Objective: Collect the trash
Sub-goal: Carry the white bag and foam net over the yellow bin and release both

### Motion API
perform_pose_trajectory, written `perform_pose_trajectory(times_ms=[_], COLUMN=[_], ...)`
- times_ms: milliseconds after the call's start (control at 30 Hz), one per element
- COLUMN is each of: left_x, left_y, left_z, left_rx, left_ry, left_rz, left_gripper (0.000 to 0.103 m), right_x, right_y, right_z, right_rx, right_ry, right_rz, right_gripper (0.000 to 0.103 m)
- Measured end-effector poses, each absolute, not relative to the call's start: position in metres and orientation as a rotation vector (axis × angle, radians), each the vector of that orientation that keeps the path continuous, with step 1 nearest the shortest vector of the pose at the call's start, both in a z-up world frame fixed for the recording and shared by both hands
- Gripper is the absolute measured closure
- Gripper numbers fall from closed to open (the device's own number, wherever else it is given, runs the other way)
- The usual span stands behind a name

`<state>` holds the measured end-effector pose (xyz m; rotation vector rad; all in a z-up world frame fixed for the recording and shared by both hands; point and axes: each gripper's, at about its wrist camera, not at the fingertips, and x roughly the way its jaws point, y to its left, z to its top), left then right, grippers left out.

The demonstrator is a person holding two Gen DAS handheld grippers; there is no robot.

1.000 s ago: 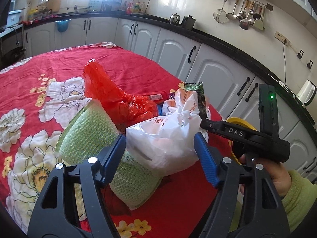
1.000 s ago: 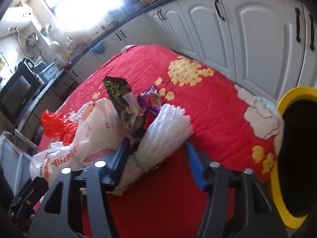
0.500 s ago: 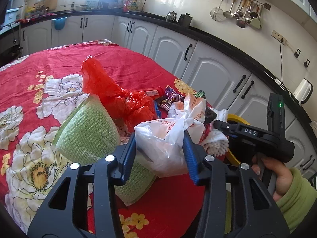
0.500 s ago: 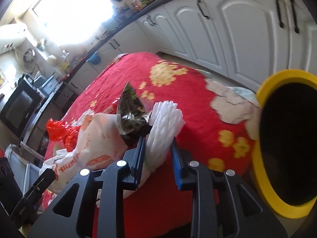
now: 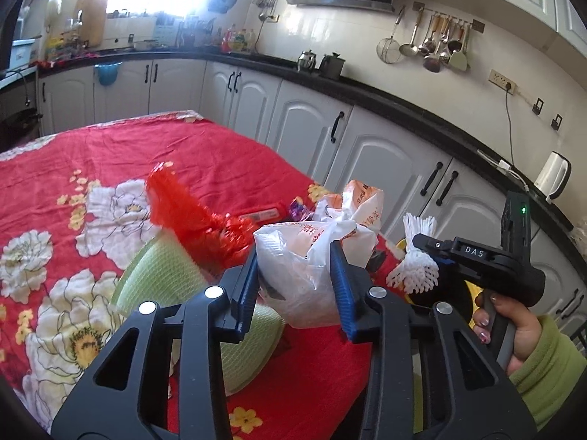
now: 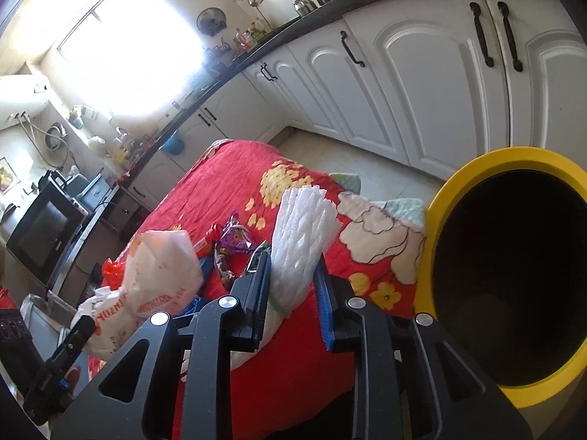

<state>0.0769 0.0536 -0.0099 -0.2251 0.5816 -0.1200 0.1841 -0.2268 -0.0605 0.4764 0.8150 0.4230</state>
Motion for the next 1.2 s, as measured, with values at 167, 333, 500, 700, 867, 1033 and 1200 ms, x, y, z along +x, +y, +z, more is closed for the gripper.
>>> perform_pose_trajectory(times_ms=[167, 333, 500, 700, 867, 1033, 1200], left_x=[0.082, 0.089, 0.099, 0.114, 0.124, 0.133, 0.141], left_y=[0.043, 0.026, 0.003, -0.032, -0.068, -0.096, -0.118], left_z=[-0.004, -0.001, 0.000, 0.001, 0.001, -0.001, -0.005], left_rx=[-0.221, -0.217, -0.207, -0.186, -0.162, -0.142, -0.127], left_ry=[0.568, 0.561, 0.560, 0.569, 0.574, 0.580, 0.591], left_rz=[-0.141, -0.170, -0.208, -0.265, -0.313, -0.346, -0.375], left_gripper=[0.074, 0.074, 0.074, 0.074, 0.074, 0.074, 0.074], right_x=[0.181, 0.174, 0.166, 0.156, 0.147, 0.141, 0.136], right_y=[-0.243, -0.262, -0.286, -0.319, -0.342, -0.364, -0.384], right_z=[-0.051, -0.034, -0.026, -0.022, -0.022, -0.024, -0.029], right_rx=[0.474, 0.444, 0.424, 0.385, 0.357, 0.331, 0.335], right_ry=[0.781, 0.728, 0.694, 0.659, 0.637, 0.615, 0.604], right_rz=[0.409, 0.382, 0.340, 0.277, 0.220, 0.165, 0.120], right_gripper=[0.080, 0.080, 0.080, 0.080, 0.080, 0.080, 0.080])
